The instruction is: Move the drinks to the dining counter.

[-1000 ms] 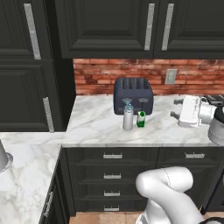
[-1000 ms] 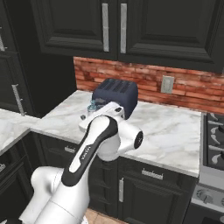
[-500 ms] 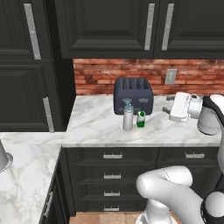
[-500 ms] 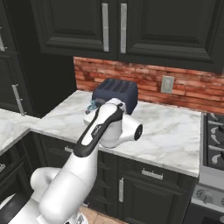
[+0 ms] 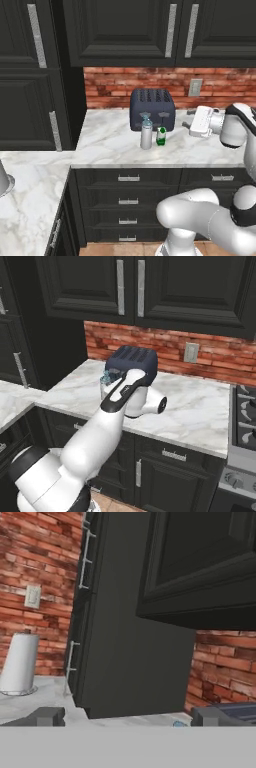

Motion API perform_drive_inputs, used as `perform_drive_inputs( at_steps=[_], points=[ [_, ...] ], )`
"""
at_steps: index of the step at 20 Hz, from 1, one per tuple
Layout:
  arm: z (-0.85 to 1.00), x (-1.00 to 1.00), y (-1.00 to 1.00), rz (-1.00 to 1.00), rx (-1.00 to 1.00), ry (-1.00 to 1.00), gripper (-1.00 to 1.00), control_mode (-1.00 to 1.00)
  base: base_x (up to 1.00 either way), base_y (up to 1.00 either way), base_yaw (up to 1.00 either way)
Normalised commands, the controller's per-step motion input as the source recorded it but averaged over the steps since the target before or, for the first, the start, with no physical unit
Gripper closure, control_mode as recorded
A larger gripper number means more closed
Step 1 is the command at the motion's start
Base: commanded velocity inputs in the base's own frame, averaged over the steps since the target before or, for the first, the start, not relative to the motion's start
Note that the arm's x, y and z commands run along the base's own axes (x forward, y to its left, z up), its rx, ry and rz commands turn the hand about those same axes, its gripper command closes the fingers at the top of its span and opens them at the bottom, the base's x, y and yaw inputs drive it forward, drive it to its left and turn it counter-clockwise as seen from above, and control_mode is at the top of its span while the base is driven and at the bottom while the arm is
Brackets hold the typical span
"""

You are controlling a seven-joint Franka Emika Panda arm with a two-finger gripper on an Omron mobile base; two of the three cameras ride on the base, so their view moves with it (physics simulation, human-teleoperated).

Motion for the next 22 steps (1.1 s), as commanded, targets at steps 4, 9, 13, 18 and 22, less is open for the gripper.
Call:
perform_drive_inputs(
  at_steps=[4, 9, 13, 18, 22],
  points=[
    [-0.31, 0.34, -0.28, 0.03, 0.01, 0.0, -1.0, -1.0, 0.0, 0.0, 0.0],
    [-0.17, 0.14, -0.05, 0.01, 0.0, 0.0, -1.0, -1.0, 0.0, 0.0, 0.0],
    [-0.22, 0.06, 0.0, 0.02, 0.0, 0.0, -1.0, -1.0, 0.0, 0.0, 0.0],
    [-0.18, 0.06, -0.02, 0.0, 0.0, -0.04, -1.0, -1.0, 0.0, 0.0, 0.0],
    [-0.18, 0.0, 0.0, 0.0, 0.0, -0.08, -1.0, -1.0, 0.0, 0.0, 0.0]
  ],
)
